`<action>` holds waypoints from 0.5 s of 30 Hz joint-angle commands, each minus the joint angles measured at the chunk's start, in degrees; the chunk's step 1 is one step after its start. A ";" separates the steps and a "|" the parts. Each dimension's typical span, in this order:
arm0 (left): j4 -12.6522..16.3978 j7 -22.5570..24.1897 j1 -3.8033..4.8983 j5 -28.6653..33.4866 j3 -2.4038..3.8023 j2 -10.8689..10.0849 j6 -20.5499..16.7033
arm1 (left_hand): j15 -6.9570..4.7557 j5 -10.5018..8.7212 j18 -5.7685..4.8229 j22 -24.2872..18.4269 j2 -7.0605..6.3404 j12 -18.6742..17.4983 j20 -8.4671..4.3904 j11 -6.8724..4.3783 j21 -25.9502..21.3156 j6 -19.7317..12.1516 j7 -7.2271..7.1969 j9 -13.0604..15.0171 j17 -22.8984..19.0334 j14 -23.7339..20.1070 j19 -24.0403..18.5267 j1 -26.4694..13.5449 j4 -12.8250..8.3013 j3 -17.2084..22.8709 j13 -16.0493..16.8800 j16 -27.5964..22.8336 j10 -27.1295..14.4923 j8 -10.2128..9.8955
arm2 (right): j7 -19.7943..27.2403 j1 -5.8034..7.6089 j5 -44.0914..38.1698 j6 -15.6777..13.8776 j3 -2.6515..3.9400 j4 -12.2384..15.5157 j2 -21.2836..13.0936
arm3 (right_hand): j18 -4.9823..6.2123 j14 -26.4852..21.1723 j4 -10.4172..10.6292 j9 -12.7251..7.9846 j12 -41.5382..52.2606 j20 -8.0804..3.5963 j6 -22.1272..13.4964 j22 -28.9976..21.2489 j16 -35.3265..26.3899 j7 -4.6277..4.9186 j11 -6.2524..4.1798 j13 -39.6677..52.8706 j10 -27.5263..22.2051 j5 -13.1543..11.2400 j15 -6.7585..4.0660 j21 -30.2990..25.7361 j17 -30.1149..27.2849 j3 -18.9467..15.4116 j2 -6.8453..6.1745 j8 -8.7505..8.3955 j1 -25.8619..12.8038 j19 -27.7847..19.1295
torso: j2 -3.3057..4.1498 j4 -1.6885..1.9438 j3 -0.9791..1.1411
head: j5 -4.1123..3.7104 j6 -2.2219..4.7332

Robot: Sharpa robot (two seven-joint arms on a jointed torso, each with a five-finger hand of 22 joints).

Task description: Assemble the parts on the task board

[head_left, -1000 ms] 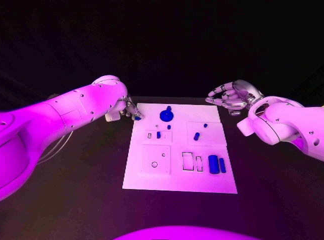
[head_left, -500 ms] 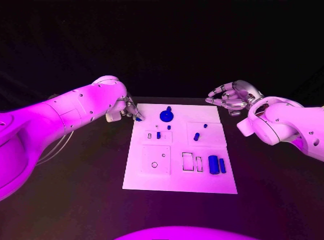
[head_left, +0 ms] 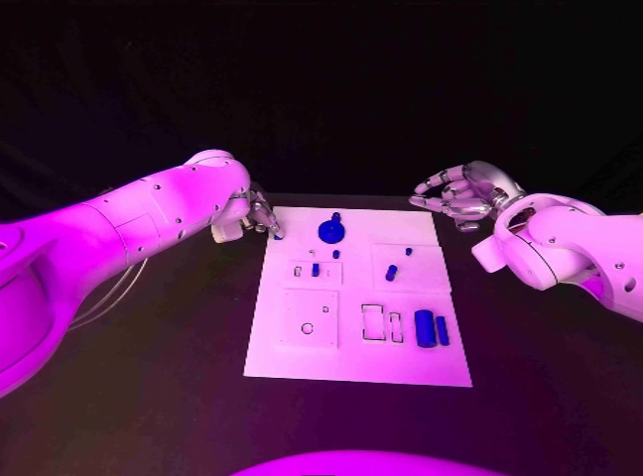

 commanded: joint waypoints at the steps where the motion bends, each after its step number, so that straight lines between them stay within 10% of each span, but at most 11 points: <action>1: 0.08 -0.08 -0.16 -0.03 -0.08 -0.10 0.60 | 0.27 1.55 -0.65 -0.91 0.91 -0.54 0.45 0.17 -0.74 -1.42 -0.11 -0.44 12.87 5.35 -0.26 0.53 -1.12 6.97 -0.64 0.55 -1.32 -1.03 | 0.05 -0.02 -0.10 0.10 0.01 0.03 -0.03 | 1.32 2.70 0.49 0.75 -0.41 -0.16 -0.42 5.16 -0.74 -0.20 -0.20 -0.16 -0.75 0.98 -0.36 -0.77 4.44 0.46 -0.19 1.42 -1.63 -0.67 | 0.01 -0.02 0.00 | 0.08 0.02; 15: 0.40 0.07 -0.15 -0.68 -0.07 -0.55 -0.46 | 0.61 1.52 -0.63 -0.95 0.12 -0.34 0.78 0.56 -0.84 -1.65 0.33 -1.00 12.73 5.29 -0.33 -0.82 -2.67 9.79 -0.61 0.45 -1.40 -1.75 | 0.03 -0.02 -0.10 0.11 0.01 0.04 -0.09 | 1.32 2.71 0.53 0.75 -0.42 -0.17 -0.46 5.16 -0.75 -0.20 -0.20 -0.18 -0.74 1.01 -0.36 -0.79 4.44 0.45 -0.17 1.48 -1.72 -0.65 | 0.01 -0.04 0.00 | 0.14 0.04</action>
